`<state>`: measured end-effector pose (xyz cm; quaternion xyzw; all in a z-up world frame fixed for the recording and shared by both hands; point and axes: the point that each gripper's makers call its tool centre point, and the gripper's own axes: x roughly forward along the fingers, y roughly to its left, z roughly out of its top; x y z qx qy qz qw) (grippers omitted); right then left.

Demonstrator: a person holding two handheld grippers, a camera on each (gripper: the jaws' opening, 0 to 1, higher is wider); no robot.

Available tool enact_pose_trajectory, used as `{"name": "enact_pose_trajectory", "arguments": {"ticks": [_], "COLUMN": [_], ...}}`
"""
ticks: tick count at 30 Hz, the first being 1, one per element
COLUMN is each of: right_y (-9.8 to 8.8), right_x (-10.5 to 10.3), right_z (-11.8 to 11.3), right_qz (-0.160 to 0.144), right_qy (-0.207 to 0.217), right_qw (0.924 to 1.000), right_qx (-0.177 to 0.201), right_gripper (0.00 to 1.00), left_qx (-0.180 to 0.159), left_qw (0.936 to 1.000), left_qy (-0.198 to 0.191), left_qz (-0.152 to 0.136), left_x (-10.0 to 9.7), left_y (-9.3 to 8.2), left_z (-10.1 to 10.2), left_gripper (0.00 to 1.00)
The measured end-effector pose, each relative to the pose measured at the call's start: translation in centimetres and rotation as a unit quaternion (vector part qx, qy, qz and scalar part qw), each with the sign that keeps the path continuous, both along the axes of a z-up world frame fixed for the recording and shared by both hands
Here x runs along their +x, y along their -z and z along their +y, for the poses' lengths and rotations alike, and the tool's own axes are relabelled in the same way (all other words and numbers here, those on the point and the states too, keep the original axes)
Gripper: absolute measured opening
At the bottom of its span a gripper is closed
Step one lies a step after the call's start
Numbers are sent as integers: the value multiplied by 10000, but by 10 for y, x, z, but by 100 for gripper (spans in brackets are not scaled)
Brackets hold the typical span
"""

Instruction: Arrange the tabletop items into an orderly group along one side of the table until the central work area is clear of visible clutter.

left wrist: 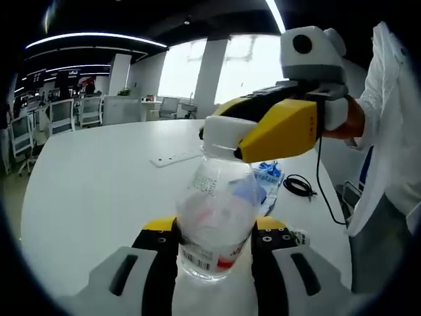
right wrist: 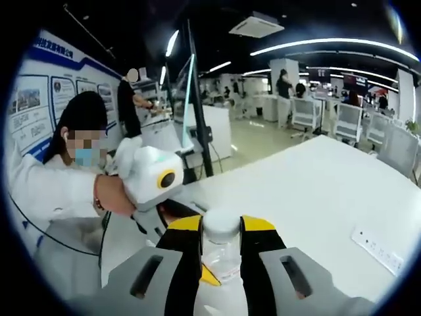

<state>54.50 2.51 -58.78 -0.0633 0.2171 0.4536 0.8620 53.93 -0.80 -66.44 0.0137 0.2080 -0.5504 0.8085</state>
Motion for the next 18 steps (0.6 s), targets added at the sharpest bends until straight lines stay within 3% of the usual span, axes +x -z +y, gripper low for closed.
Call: {"name": "enact_pose_trajectory", "arguments": {"ticks": [18], "right_y": [15], "right_x": [-5], "right_z": [-1], "right_qz": [-84], "right_qy": [-8], "right_qw": [9994], "right_qx": [-348], "right_gripper": [18], "left_qx": [231], "left_qw": [9996], "left_qy": [148], "left_qz": [-41], "left_x": [-2], "left_y": [12], "left_z": [0], "left_gripper": [43]}}
